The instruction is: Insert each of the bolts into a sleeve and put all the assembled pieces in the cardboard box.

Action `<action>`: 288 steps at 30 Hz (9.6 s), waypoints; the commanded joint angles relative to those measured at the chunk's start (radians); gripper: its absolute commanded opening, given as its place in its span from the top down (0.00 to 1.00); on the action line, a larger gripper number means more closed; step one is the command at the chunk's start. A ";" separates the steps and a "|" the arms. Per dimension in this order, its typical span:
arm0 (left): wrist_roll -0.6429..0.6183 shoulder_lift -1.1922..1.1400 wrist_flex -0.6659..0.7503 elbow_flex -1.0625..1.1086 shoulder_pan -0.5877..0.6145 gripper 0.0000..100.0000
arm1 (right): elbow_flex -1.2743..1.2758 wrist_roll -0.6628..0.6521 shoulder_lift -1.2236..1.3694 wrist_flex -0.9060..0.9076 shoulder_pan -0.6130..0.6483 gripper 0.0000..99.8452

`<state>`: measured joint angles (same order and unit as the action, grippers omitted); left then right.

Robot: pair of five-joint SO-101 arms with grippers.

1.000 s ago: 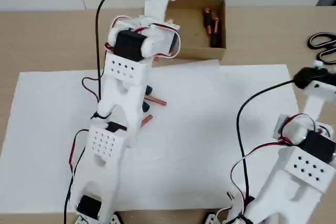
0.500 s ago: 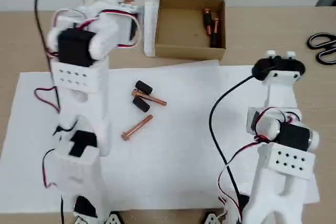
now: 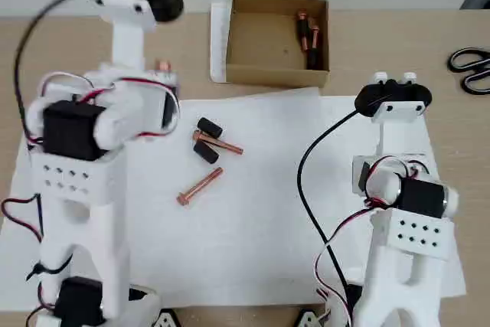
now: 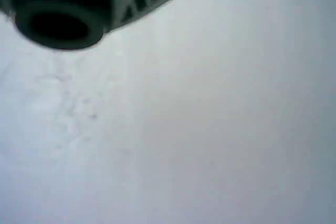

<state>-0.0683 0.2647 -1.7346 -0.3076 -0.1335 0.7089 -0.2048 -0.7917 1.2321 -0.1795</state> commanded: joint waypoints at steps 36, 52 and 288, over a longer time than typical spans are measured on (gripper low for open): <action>0.005 -0.448 0.612 0.607 0.235 0.91 | -0.026 -0.006 -0.025 0.028 0.010 1.00; 0.000 -0.448 0.669 0.654 0.232 0.95 | -0.026 -0.006 -0.025 0.028 0.004 1.00; -0.305 0.374 1.132 1.158 -0.470 0.99 | 0.942 0.365 -1.023 -0.622 0.634 1.00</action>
<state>-0.3905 0.6145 -0.5946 0.8477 -0.6045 1.6602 0.1511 -1.7983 0.6368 0.4664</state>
